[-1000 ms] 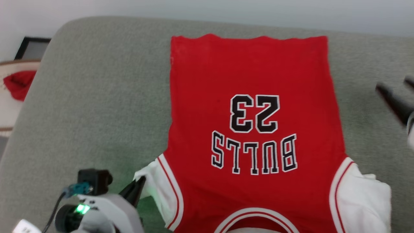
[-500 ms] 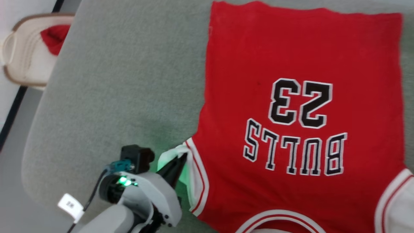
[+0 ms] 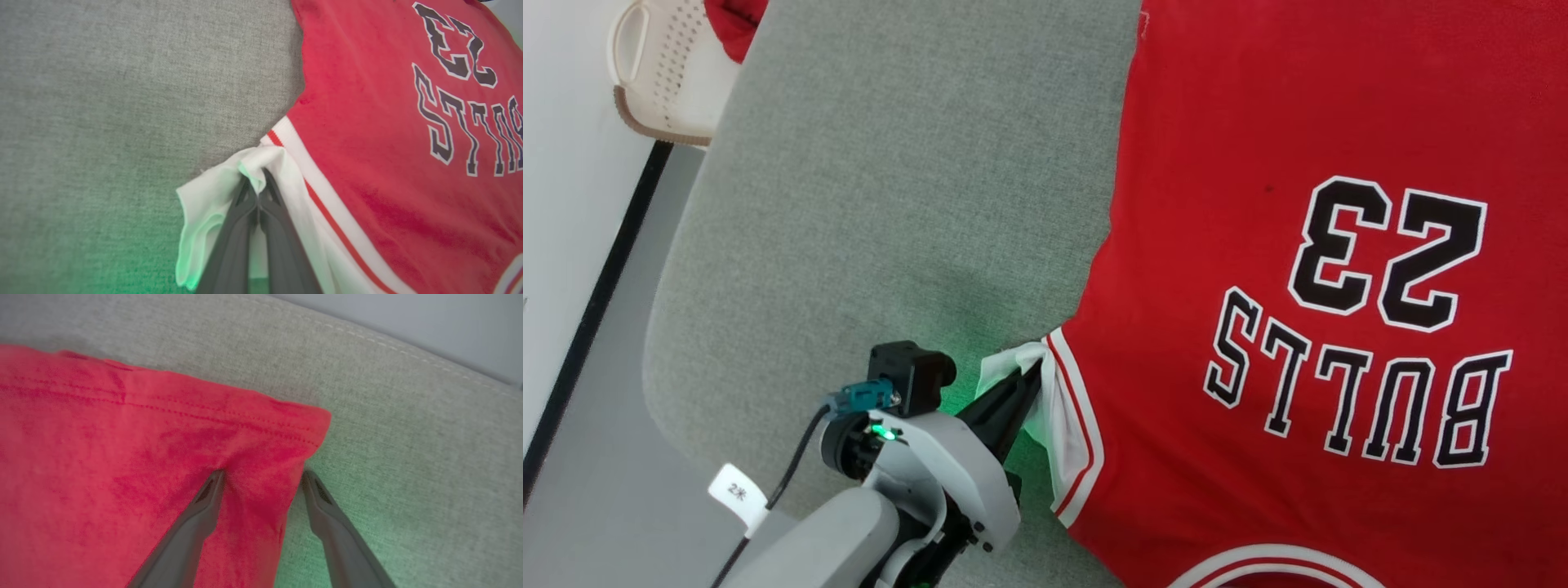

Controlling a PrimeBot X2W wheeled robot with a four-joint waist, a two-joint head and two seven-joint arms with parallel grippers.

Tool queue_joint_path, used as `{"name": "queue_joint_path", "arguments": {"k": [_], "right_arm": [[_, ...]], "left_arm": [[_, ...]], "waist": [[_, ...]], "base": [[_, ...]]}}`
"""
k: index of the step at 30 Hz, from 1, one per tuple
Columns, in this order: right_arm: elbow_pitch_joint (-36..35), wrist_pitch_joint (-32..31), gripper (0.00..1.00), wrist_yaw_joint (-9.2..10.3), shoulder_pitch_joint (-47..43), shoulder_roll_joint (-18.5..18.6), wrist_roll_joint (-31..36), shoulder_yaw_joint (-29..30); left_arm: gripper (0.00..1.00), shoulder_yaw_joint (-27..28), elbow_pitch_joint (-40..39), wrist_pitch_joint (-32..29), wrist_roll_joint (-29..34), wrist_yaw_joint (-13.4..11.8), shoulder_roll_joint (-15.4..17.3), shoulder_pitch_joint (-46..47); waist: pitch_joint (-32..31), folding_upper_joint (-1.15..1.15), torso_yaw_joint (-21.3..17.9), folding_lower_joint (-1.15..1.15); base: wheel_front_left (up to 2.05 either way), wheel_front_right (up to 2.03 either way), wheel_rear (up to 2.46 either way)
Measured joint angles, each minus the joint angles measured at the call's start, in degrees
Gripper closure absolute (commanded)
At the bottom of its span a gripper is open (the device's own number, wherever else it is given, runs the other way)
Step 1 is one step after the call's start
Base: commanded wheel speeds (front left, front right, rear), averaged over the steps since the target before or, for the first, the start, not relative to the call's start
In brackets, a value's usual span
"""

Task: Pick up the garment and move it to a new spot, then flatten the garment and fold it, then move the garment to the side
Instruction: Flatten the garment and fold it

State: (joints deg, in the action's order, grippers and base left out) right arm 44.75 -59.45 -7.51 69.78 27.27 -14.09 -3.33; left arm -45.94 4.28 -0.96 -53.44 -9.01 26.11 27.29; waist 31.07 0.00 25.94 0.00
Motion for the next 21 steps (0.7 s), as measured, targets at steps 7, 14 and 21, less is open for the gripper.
{"name": "queue_joint_path", "arguments": {"k": [7,14,21], "right_arm": [[2.1,-2.4,1.0,-0.01,1.9,-1.4,4.2,2.5],[2.4,-0.7,1.0,0.0,1.6,-3.2,4.3,2.6],[-2.2,-0.4,1.0,-0.01,-2.0,-4.0,-3.5,-3.0]], "left_arm": [[1.0,0.3,1.9,0.6,-0.6,1.0,-0.3,0.3],[1.0,0.8,3.5,1.0,-1.2,1.4,0.4,0.2],[1.0,1.9,4.1,1.3,-1.7,0.9,2.9,-1.2]], "waist": [[-0.3,0.0,-0.1,0.0],[-1.7,0.0,-1.5,0.0],[-4.0,0.0,-4.5,0.0]], "base": [[0.0,0.0,0.0],[0.0,0.0,0.0],[0.0,0.0,0.0]]}}
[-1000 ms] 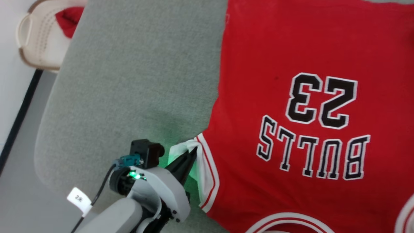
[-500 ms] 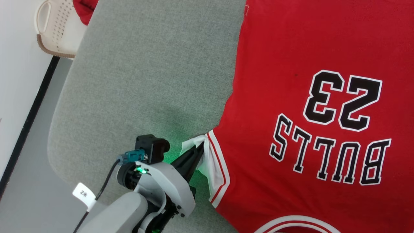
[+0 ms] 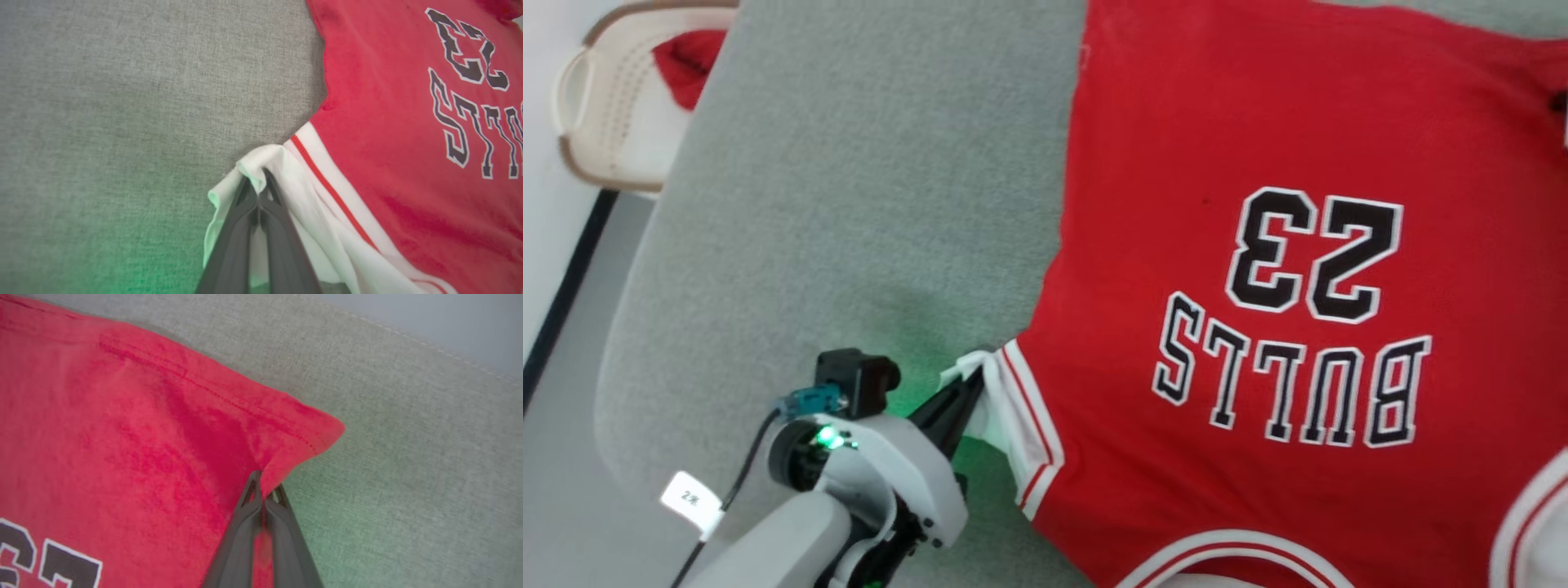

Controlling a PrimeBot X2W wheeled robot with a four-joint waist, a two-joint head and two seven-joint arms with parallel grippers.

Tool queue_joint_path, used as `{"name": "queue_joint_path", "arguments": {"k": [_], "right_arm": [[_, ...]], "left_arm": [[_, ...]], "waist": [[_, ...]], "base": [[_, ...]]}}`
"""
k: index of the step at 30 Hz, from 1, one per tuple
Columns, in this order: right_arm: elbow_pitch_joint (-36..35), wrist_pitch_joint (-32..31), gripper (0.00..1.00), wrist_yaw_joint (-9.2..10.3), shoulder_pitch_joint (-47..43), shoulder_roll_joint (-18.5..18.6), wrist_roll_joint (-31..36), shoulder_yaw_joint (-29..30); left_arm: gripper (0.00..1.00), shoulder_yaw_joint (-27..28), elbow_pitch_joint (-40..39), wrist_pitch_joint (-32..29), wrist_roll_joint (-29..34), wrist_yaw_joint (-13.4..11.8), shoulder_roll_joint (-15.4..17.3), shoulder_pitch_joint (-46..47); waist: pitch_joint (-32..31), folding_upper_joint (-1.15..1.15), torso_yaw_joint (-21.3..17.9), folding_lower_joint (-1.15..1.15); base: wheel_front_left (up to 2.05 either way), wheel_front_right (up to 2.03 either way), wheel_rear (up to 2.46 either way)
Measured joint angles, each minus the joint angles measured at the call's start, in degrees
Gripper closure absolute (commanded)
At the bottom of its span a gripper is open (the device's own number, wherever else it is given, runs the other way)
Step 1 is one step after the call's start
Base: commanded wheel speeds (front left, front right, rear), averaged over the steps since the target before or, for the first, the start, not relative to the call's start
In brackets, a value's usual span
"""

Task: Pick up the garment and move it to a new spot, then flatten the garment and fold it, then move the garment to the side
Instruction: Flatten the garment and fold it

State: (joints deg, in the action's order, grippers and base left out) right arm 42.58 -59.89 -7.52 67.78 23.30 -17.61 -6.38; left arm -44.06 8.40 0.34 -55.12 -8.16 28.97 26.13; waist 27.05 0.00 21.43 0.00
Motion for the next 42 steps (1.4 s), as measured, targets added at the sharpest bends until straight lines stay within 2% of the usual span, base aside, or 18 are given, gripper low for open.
{"name": "queue_joint_path", "arguments": {"k": [5,8,11,16,22,27,36,37,38,39,42], "right_arm": [[-8.6,0.1,1.0,0.0,-6.8,3.1,-8.3,-6.0],[-14.7,0.4,1.0,0.0,-12.7,5.6,-13.1,-7.4],[-20.3,0.7,1.0,0.0,-19.4,8.1,-17.1,-7.1],[-28.6,1.9,1.0,0.0,-31.8,9.9,-20.6,-3.9],[-36.7,2.1,1.0,0.0,-46.7,8.3,-21.9,2.9],[-42.1,2.0,1.0,0.0,-56.7,4.7,-20.6,8.5],[-45.0,2.2,1.0,0.0,-61.2,-0.1,-17.6,10.9],[-45.2,2.2,0.7,0.0,-61.2,-0.2,-17.2,10.9],[-45.4,2.2,0.11,0.0,-61.2,-0.1,-16.8,10.8],[-45.7,2.2,0.0,0.0,-61.2,-0.1,-16.6,10.7],[-47.3,1.3,0.0,0.0,-61.4,0.1,-16.5,10.8]], "left_arm": [[1.0,0.9,-0.7,-0.2,-0.7,-1.4,2.4,-1.9],[1.0,1.4,-1.5,-0.6,-0.9,-2.3,3.8,-3.0],[1.0,1.7,-2.3,-1.1,-1.3,-3.3,5.3,-4.0],[1.0,2.1,-4.2,-1.9,-1.7,-4.5,7.1,-5.6],[1.0,2.2,-6.6,-2.8,-2.2,-5.5,8.6,-7.1],[1.0,2.4,-8.2,-3.2,-2.4,-6.5,9.3,-7.7],[1.0,2.4,-9.3,-3.8,-2.5,-7.0,9.8,-7.9],[1.0,2.3,-9.4,-3.9,-2.5,-7.0,9.8,-7.9],[1.0,2.3,-9.4,-3.9,-2.5,-7.0,9.8,-7.9],[1.0,2.3,-9.5,-3.9,-2.5,-7.0,9.8,-8.0],[1.0,2.3,-9.8,-3.9,-2.7,-7.3,10.0,-8.1]], "waist": [[-1.8,0.0,-3.3,0.0],[-3.0,0.0,-5.5,0.0],[-4.3,0.0,-7.5,0.0],[-6.3,0.0,-10.8,0.0],[-8.6,0.0,-14.1,0.0],[-9.9,0.0,-15.8,0.0],[-10.4,0.0,-16.9,0.0],[-10.4,0.0,-16.9,0.0],[-10.5,0.0,-16.9,0.0],[-10.6,0.0,-17.0,0.0],[-10.9,0.0,-16.9,0.0]], "base": [[0.0,0.0,0.0],[0.0,0.0,0.0],[0.0,0.0,0.0],[0.0,0.0,0.0],[0.0,0.0,0.0],[0.0,0.0,0.0],[0.0,0.0,0.0],[0.0,0.0,0.0],[0.0,0.0,0.0],[0.0,0.0,0.0],[0.0,0.0,0.0]]}}
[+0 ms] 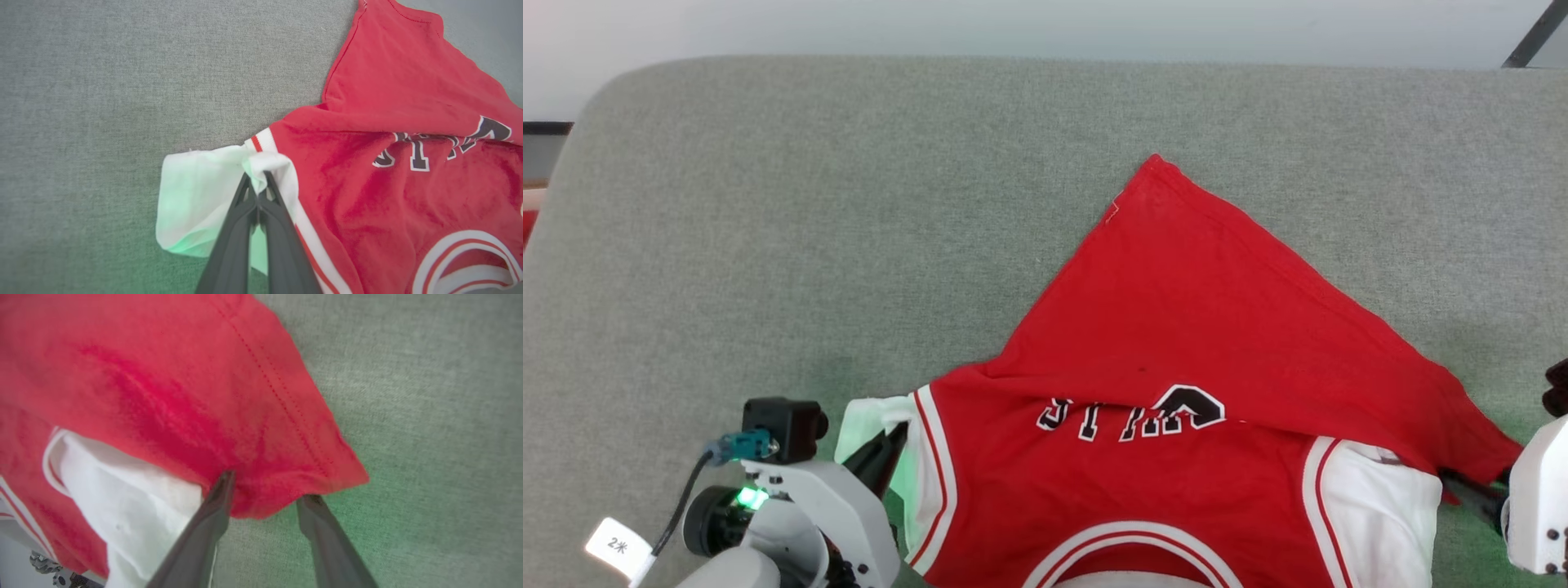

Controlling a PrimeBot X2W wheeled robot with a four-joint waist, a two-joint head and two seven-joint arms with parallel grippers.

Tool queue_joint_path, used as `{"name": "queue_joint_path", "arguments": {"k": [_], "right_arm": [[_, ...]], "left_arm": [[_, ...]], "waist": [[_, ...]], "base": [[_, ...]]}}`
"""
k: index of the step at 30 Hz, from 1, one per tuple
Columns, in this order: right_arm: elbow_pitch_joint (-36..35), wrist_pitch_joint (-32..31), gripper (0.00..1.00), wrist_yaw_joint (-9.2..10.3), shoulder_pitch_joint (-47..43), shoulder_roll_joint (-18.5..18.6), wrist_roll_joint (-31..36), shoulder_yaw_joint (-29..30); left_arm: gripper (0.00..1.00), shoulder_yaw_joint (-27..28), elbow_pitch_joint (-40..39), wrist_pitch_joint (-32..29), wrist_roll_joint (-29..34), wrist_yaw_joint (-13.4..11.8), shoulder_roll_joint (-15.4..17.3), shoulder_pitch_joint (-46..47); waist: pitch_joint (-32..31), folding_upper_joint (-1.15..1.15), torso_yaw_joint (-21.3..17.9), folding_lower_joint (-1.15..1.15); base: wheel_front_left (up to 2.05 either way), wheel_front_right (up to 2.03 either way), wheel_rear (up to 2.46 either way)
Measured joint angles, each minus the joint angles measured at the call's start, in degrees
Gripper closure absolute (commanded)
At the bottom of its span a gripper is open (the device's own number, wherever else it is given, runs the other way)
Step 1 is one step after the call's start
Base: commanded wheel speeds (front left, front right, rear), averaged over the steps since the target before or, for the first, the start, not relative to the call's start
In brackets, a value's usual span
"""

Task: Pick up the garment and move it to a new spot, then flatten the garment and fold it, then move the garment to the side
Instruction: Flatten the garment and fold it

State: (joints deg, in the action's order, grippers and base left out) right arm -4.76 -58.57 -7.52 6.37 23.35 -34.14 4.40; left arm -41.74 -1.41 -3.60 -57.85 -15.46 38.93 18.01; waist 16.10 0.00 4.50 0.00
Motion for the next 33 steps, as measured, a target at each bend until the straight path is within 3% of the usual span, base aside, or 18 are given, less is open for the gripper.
{"name": "queue_joint_path", "arguments": {"k": [12,18,24,33], "right_arm": [[-14.4,-3.1,0.0,0.01,-0.4,-0.9,0.5,1.3],[-17.2,1.2,0.0,0.01,9.1,-0.1,2.3,-3.9],[-6.3,9.1,0.0,0.01,22.4,2.2,4.0,-11.4],[16.1,12.0,0.0,0.01,39.0,4.6,1.7,-24.8]], "left_arm": [[1.0,-0.6,-0.9,0.0,0.0,-0.6,-0.5,-0.6],[1.0,-1.4,-0.8,0.1,0.8,-0.4,-1.6,0.1],[1.0,-3.0,0.4,0.0,1.8,1.3,-4.1,2.9],[1.0,-5.2,5.0,0.4,3.0,4.9,-9.0,7.5]], "waist": [[-1.0,0.0,1.2,0.0],[-1.0,0.0,3.0,0.0],[-0.1,0.0,5.8,0.0],[1.8,0.0,11.2,0.0]], "base": [[0.0,0.0,0.0],[0.0,0.0,0.0],[0.0,0.0,0.0],[0.0,0.0,0.0]]}}
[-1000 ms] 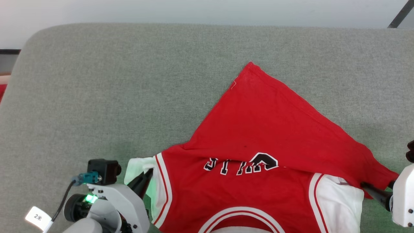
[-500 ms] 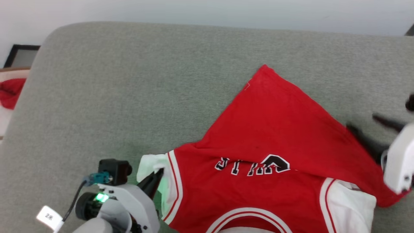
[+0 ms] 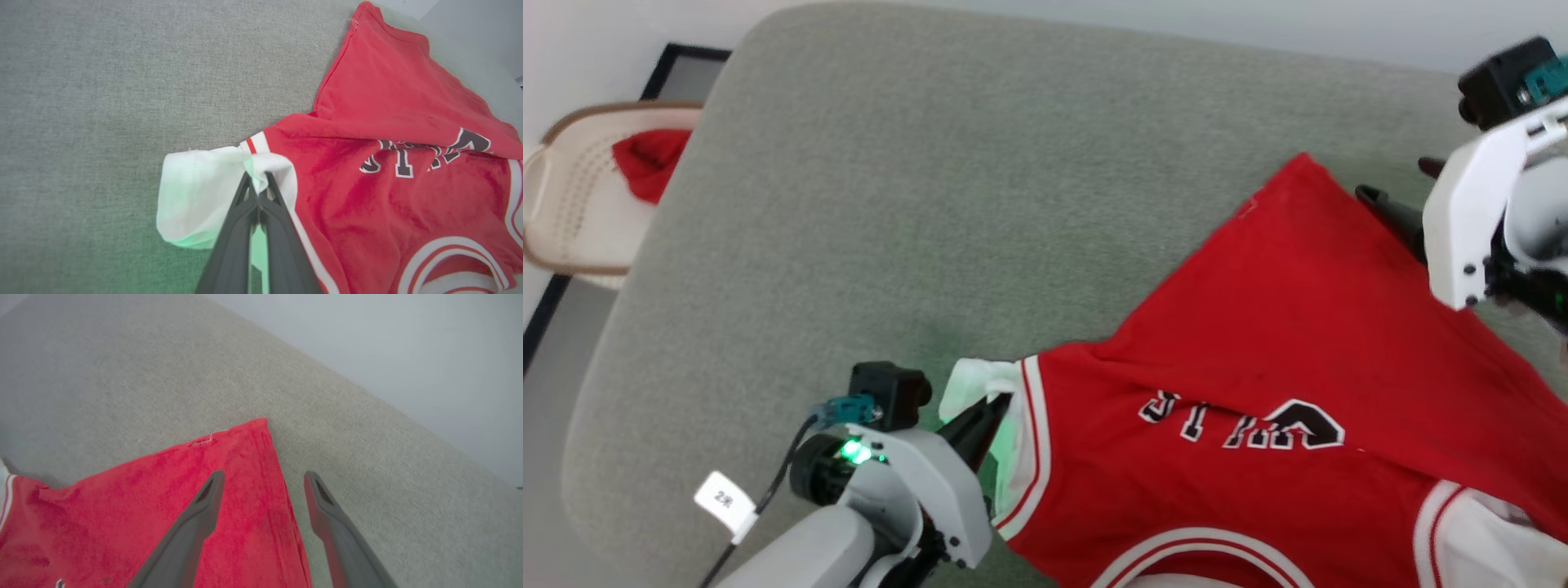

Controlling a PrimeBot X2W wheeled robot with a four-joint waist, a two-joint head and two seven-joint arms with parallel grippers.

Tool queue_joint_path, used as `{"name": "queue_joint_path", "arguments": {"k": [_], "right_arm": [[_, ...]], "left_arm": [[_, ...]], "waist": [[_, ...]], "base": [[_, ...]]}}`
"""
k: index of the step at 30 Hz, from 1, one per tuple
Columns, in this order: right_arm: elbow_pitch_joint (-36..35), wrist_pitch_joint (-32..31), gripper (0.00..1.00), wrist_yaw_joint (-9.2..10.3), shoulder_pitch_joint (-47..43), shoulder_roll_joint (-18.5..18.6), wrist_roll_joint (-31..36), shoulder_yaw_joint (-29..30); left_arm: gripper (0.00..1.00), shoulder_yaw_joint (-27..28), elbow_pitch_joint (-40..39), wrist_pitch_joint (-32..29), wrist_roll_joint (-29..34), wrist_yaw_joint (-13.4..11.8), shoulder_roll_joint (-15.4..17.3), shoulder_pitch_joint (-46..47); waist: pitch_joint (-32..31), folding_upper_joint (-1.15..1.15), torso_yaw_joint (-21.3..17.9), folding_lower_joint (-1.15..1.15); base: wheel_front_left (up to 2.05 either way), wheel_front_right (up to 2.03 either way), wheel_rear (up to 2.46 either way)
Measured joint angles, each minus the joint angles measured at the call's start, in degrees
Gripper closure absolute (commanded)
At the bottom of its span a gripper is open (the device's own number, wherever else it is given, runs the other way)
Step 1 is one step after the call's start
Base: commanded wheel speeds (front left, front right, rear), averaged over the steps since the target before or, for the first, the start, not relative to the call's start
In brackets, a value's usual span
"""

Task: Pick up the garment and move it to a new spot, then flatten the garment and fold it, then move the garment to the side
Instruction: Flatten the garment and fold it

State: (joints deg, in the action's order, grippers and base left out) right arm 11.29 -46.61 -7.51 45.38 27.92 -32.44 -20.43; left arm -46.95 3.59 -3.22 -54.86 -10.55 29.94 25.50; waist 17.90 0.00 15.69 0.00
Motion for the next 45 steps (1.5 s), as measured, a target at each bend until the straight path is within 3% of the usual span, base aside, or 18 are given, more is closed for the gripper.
{"name": "queue_joint_path", "arguments": {"k": [12,22,23,25,36,45], "right_arm": [[21.5,-4.3,0.0,0.0,14.0,2.5,-4.3,-18.2],[36.2,-14.6,0.0,-0.02,22.4,-0.7,-6.6,-20.1],[37.4,-16.4,0.52,-0.02,23.2,-1.3,-6.3,-20.1],[39.7,-18.4,1.0,-0.02,24.2,-2.0,-5.8,-19.6],[44.2,-13.4,1.0,-0.02,25.3,-4.4,-2.9,-16.3],[40.8,-7.0,1.0,-0.01,26.1,-7.4,-7.3,-14.0]], "left_arm": [[1.0,-1.8,6.5,1.8,0.6,4.3,-5.7,4.2],[1.0,-2.2,10.2,2.8,0.4,6.1,-7.6,5.3],[1.0,-2.2,10.4,2.8,0.4,6.1,-7.6,5.3],[1.0,-2.2,10.7,3.0,0.2,6.5,-7.6,5.3],[1.0,-1.6,11.6,1.4,-1.3,6.5,-6.3,5.4],[1.0,0.7,6.5,-15.3,-5.5,6.5,3.4,14.5]], "waist": [[3.7,0.0,6.3,0.0],[5.2,0.0,9.0,0.0],[5.1,0.0,9.0,0.0],[4.9,0.0,9.0,0.0],[4.0,0.0,7.8,0.0],[0.2,0.0,5.2,0.0]], "base": [[0.0,0.0,0.0],[0.0,0.0,0.0],[0.0,0.0,0.0],[0.0,0.0,0.0],[0.0,0.0,0.0],[0.0,0.0,0.0]]}}
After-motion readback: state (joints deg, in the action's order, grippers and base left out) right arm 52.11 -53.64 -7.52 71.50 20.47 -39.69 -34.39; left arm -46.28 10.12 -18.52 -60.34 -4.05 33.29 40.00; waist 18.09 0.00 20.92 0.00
